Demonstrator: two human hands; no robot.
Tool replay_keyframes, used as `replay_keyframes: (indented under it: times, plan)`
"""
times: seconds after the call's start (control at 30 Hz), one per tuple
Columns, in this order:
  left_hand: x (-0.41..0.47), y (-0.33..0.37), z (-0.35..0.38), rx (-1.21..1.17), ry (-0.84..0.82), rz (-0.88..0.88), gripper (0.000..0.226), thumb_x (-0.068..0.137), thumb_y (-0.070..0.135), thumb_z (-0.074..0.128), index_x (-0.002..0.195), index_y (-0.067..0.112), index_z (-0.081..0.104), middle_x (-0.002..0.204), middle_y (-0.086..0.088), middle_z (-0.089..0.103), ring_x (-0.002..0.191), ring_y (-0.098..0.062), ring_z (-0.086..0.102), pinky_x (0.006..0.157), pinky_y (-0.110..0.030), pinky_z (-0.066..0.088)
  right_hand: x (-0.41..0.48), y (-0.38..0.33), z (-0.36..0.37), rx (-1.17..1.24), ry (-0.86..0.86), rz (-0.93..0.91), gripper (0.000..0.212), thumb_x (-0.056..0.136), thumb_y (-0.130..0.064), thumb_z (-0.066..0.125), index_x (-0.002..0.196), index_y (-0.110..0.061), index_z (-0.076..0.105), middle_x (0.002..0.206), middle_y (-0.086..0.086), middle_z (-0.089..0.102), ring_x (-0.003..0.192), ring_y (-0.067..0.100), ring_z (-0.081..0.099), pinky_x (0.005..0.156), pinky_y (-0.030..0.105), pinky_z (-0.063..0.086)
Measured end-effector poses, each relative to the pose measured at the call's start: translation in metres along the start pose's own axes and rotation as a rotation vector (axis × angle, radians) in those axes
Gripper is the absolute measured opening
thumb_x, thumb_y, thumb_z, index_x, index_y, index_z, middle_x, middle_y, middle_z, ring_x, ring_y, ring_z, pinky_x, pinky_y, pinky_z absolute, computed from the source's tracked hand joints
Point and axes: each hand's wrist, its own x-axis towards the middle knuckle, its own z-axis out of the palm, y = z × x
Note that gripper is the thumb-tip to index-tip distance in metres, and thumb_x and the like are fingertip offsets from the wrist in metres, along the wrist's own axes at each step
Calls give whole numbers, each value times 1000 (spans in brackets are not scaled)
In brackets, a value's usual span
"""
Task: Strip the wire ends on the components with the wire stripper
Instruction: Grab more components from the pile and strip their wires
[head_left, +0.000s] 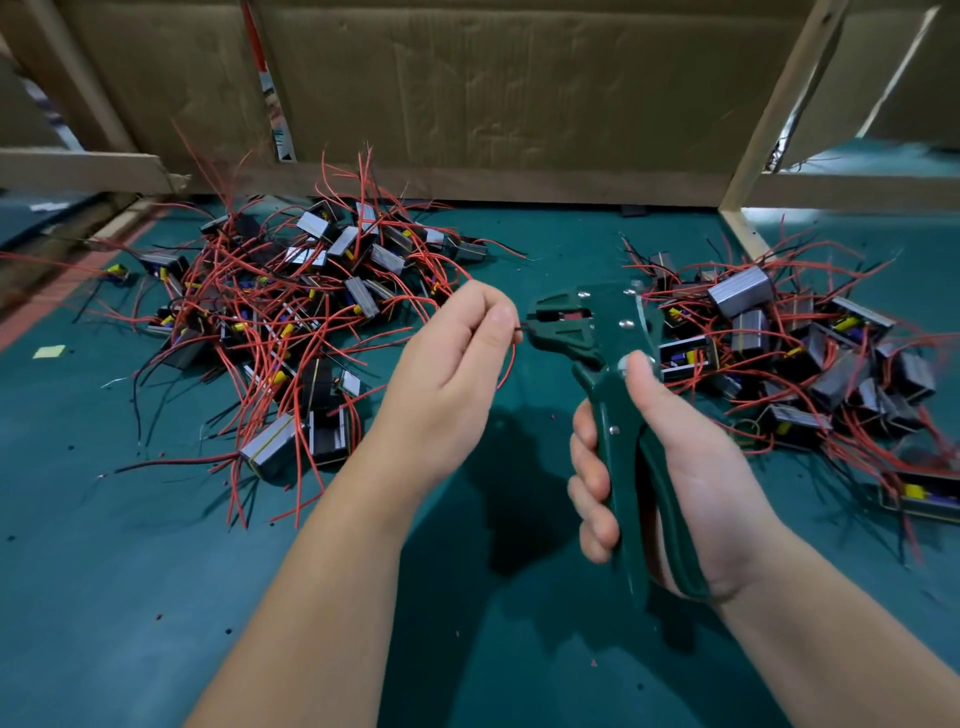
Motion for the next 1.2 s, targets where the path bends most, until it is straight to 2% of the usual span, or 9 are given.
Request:
replay_keyframes:
  times: [0.07,0.13,0.2,0.3,0.4,0.57,0.77,0.87,1.2]
  plan:
    - [0,-3,1,126,-47,-3,23,100,23,43,79,18,48,61,12,41,59,-1,37,59,-16,31,2,0,1,32,16,-13,52,75,-64,51,68,-13,57,57,7,48,38,22,46,42,28,43]
    - [0,-6,2,217,-37,-3,21,100,21,46,80,15,51,60,13,39,58,0,38,57,-13,30,4,-1,0,111,-35,-34,50,77,-57,51,76,-9,63,66,13,56,50,28,56,51,37,52]
    - [0,-9,-1,225,42,0,22,99,22,47,81,10,53,59,13,38,56,-1,38,56,-14,30,6,-3,-4,165,-53,-83,47,75,-48,54,87,-3,65,76,19,60,63,34,62,63,48,56]
    - [3,-12,-7,235,151,-9,23,99,25,48,81,11,52,59,12,39,54,-3,36,54,-17,28,5,-7,-8,175,-65,-87,42,65,-35,61,89,-1,66,79,21,61,66,36,63,64,50,56]
    - [4,-13,-7,246,198,-23,25,100,28,47,78,17,47,60,11,40,55,-6,35,55,-23,29,4,-3,-10,143,-183,-39,41,61,-30,69,92,-2,67,82,22,61,69,37,63,67,51,54]
    - [2,-12,-4,246,204,-27,26,99,27,49,75,19,45,58,11,40,54,-6,36,54,-18,29,2,4,-7,69,-337,-6,48,63,-30,77,100,-2,65,86,23,61,73,39,63,73,54,52]
    - [2,-11,-2,266,201,8,25,98,25,51,77,12,49,58,10,39,54,-6,36,54,-18,28,1,2,-4,44,-282,6,43,64,-33,79,94,-5,67,80,20,62,67,36,63,66,50,54]
    - [3,-10,-1,268,203,15,25,98,25,51,78,10,50,57,11,39,52,-5,36,53,-16,28,0,1,-2,29,-229,26,34,70,-37,66,87,-8,68,75,19,61,62,35,62,62,48,54]
    - [2,-9,-1,292,183,9,25,98,25,51,80,7,51,58,10,39,53,-6,35,53,-18,28,0,0,-1,16,-195,40,46,71,-51,60,84,-7,66,73,18,60,59,34,62,59,46,54]
